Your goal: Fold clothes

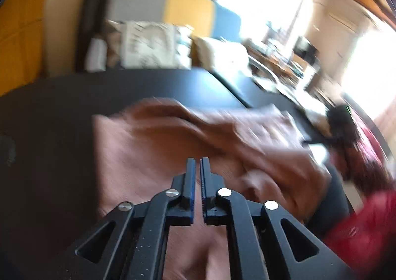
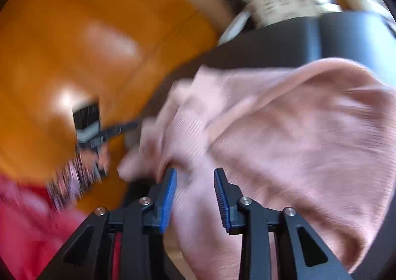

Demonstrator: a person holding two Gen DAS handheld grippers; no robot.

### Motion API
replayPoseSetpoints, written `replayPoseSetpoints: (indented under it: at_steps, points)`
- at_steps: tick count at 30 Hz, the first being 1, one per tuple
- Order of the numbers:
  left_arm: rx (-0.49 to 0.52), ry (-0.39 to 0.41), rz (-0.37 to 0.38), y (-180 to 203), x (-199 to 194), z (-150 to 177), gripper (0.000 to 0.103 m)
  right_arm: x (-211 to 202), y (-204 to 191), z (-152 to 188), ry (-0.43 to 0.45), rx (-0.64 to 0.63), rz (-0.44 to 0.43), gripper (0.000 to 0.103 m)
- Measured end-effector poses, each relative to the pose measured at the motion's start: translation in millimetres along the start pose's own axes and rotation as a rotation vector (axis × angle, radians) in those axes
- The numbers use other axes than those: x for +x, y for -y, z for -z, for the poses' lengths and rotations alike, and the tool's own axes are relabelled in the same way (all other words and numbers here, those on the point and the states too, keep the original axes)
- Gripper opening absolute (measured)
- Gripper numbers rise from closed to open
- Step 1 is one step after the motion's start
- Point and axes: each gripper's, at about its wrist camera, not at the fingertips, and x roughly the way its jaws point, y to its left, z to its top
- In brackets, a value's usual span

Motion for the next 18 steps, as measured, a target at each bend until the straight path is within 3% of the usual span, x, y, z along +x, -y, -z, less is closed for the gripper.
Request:
replayPoseSetpoints:
  at_steps: [3, 5, 6, 8, 9, 14, 18]
  points:
    - [0.003, -0.048, -0.076, -7, 35, -14, 0.006, 7, 13, -6, 0.013, 0.011, 0.173, 0.033]
    - [0.093, -0.137, -0.173, 3, 70, -9, 0.006, 15, 19, -9, 0.003, -0.004, 0.3, 0.034]
    - [0.135, -0.176, -0.221, 6, 86, -5, 0.006, 19, 23, -11, -0.002, -0.012, 0.364, 0.027]
    - [0.158, -0.217, -0.301, 5, 106, 9, 0.006, 27, 28, -14, -0.008, -0.035, 0.472, 0.025]
    - [0.151, -0.227, -0.331, 3, 113, 16, 0.006, 30, 30, -17, -0.006, -0.058, 0.493, 0.022]
    - [-0.007, -0.11, -0.354, -6, 99, 38, 0.007, 44, 55, -46, -0.001, -0.124, 0.53, 0.016]
    - [-0.072, -0.11, -0.353, -10, 90, 42, 0.007, 52, 66, -74, -0.02, -0.106, 0.472, 0.018]
